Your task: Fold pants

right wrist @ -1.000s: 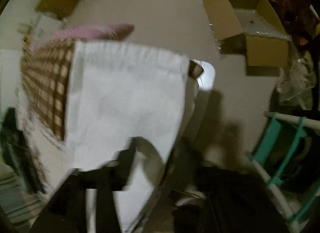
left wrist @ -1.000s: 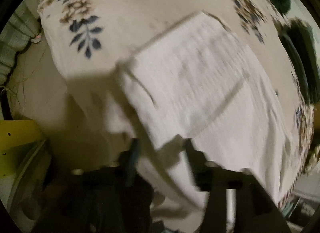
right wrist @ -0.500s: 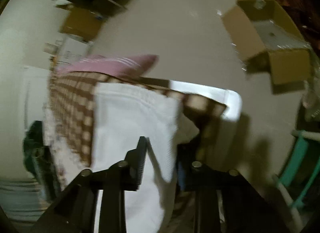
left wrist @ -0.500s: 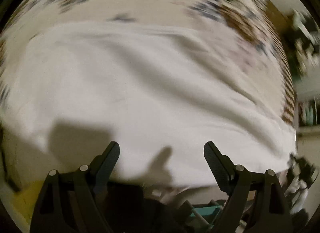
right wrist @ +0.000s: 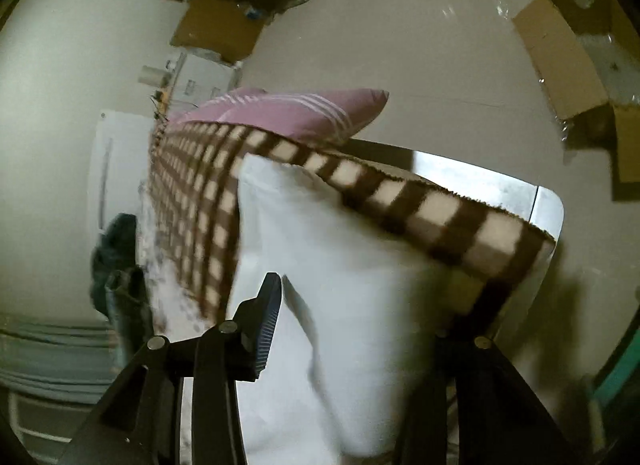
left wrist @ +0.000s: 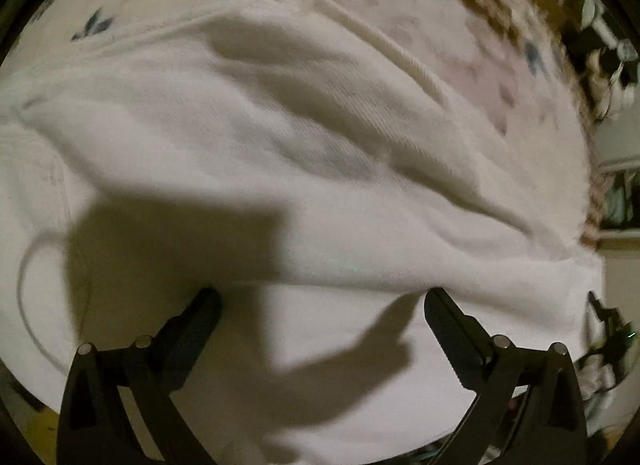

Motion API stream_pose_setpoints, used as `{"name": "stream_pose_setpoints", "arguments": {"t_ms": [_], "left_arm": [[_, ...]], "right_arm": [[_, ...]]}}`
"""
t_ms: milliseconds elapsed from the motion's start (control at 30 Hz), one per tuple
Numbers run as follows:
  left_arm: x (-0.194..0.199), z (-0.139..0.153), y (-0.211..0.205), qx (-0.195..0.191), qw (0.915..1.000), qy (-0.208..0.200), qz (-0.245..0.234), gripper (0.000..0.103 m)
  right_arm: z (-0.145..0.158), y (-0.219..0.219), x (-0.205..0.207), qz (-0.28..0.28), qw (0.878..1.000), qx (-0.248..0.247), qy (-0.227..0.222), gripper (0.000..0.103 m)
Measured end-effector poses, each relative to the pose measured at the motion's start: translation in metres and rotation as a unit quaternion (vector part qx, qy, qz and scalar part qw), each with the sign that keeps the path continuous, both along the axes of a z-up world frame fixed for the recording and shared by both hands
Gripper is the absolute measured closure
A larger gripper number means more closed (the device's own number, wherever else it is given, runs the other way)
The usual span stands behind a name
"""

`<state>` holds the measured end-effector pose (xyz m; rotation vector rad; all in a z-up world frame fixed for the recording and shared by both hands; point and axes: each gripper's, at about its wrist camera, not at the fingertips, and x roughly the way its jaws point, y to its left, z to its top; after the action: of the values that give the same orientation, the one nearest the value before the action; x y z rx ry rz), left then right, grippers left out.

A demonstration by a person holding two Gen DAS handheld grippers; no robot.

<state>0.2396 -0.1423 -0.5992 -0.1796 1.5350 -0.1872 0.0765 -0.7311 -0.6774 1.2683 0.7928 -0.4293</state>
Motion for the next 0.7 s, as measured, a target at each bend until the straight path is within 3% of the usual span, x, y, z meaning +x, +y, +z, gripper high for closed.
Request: {"name": "stream_pose_setpoints", "arguments": {"t_ms": [33,67,133,233,367,467,600,700], "left_arm": [[0.002,-0.001,-0.006,0.011,0.9999,0.003,-0.004,0.0],[0.002,0.0,-0.01,0.026,0.9996,0.005,-0.009,0.0],[-0.001,0.007,-0.012,0.033,0.9994,-0.006,-0.005,0.0],[-0.008,0.032,-0.006,0.013,0.9989,-0.04,0.019,0.0],[-0.023,0.076,0.018,0.012,0.9952,-0.091,0.033,0.0],[-0.032,0.098,0.058,0.005,0.9927,-0.111,0.047,0.0],[-0.045,0.111,0.106,0.005,0.9902,-0.119,0.072,0.0],[-0.053,0.115,0.14,0.013,0.9885,-0.122,0.089,0.0]], "right_arm": [[0.001,0.0,0.002,-0.003,1.0,-0.006,0.01,0.09],[0.005,-0.001,0.004,-0.004,1.0,-0.01,0.016,0.094],[0.024,0.007,0.008,-0.005,0.999,-0.039,0.019,0.095],[0.071,0.029,0.011,0.009,0.997,-0.076,0.006,0.095],[0.138,0.076,0.026,0.06,0.99,-0.126,-0.03,0.095],[0.179,0.136,0.046,0.116,0.98,-0.15,-0.056,0.095],[0.201,0.226,0.073,0.191,0.965,-0.162,-0.076,0.095],[0.191,0.307,0.095,0.256,0.95,-0.165,-0.076,0.095]]}}
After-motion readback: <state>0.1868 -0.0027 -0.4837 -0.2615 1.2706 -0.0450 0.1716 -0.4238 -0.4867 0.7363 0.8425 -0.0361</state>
